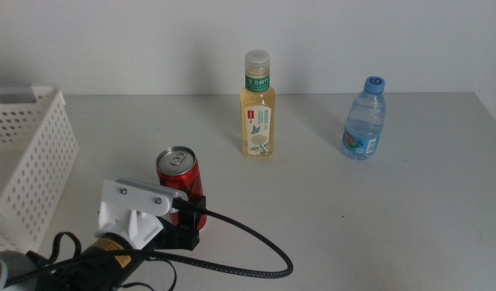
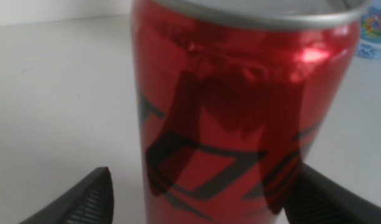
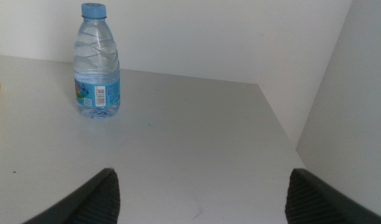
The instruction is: Use arms to grab the bottles and put them into the dustbin to the left of the table.
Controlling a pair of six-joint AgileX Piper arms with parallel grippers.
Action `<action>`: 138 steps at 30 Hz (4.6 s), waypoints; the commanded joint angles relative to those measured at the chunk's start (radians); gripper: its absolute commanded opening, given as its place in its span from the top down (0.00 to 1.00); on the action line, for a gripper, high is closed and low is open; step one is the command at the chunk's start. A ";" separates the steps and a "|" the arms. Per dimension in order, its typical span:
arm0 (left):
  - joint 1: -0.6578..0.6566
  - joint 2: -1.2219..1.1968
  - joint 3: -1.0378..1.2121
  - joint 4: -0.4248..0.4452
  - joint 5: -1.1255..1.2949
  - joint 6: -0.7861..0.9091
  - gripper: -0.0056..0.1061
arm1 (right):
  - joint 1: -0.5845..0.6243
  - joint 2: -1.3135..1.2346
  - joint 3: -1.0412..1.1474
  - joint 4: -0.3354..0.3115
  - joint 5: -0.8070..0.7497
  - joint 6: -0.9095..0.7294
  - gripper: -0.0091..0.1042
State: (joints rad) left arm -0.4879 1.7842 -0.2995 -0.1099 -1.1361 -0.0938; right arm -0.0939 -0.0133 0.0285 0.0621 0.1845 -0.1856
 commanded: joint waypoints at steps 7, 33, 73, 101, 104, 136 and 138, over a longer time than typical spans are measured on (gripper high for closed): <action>0.070 0.006 -0.090 0.128 -0.162 -0.021 0.11 | -0.005 -0.022 -0.010 -0.004 -0.071 -0.008 0.31; 0.070 0.097 -0.166 0.193 -0.159 0.018 0.96 | -0.005 -0.022 -0.010 -0.004 -0.071 -0.008 0.31; 0.071 -0.625 -0.802 0.178 1.893 -0.122 0.96 | -0.005 -0.022 -0.010 -0.004 -0.071 -0.008 0.31; 0.609 -0.252 -1.337 0.132 2.453 0.123 0.96 | -0.005 -0.022 -0.010 -0.004 -0.071 -0.008 0.31; 0.687 -0.216 -1.337 0.132 2.444 0.142 0.96 | -0.005 -0.022 -0.010 -0.004 -0.071 -0.008 0.31; 0.808 0.171 -1.336 0.126 2.303 0.328 0.96 | -0.005 -0.022 -0.010 -0.004 -0.071 -0.008 0.31; 0.808 0.181 -1.336 0.110 2.305 0.332 0.96 | -0.005 -0.022 -0.010 -0.004 -0.071 -0.008 0.31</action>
State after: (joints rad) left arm 0.3194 2.0210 -1.5975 0.0187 1.1695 0.2333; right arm -0.0939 -0.0133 0.0285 0.0621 0.1845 -0.1856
